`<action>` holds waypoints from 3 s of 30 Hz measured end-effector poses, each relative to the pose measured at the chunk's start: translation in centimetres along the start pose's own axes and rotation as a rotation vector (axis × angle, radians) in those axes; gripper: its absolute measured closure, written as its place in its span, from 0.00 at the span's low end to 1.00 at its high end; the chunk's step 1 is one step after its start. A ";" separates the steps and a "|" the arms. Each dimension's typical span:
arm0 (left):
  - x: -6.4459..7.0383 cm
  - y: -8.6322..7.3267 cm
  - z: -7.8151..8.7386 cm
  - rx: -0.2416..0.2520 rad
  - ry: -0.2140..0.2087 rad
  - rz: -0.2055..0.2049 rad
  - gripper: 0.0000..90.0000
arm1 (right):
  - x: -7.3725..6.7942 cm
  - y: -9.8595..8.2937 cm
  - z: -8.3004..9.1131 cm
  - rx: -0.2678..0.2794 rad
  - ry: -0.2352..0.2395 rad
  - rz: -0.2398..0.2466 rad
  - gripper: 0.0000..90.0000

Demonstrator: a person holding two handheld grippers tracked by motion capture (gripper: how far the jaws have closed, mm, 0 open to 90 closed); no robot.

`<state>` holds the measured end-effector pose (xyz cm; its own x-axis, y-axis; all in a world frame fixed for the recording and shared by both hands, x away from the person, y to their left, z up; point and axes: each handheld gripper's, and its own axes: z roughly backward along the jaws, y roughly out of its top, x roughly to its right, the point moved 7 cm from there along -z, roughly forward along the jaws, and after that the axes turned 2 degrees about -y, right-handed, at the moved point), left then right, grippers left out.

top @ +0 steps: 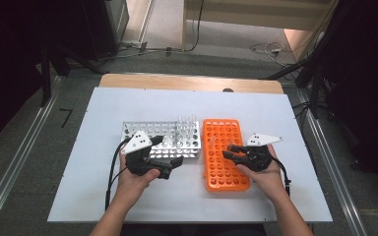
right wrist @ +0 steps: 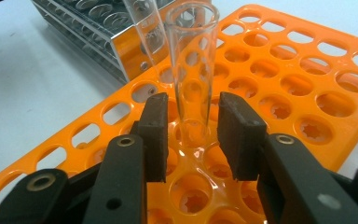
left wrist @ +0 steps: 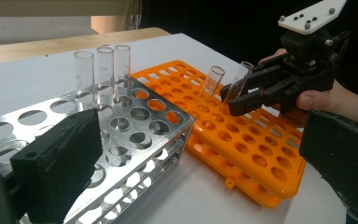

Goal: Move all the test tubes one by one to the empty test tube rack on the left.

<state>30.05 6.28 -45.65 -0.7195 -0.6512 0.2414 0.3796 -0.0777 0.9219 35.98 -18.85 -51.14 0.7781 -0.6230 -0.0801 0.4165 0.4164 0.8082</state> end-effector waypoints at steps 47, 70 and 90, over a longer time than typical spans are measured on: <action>0.9 0.9 0.2 0.014 -0.014 -0.015 0.00 | -2.3 3.7 3.4 0.094 0.020 0.026 0.83; 2.6 1.1 -0.4 0.002 -0.051 -0.038 0.00 | -6.8 4.5 2.1 0.058 0.120 0.092 0.83; 4.2 1.1 -1.0 -0.006 -0.099 -0.047 0.00 | -9.8 4.3 0.7 0.024 0.186 0.141 0.83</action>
<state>27.99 2.75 -43.96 -0.7904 -0.5689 0.2271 0.3476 -0.1113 0.9310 29.81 -11.36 -46.48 0.9021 -0.4258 -0.0700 0.2879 0.4730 0.8327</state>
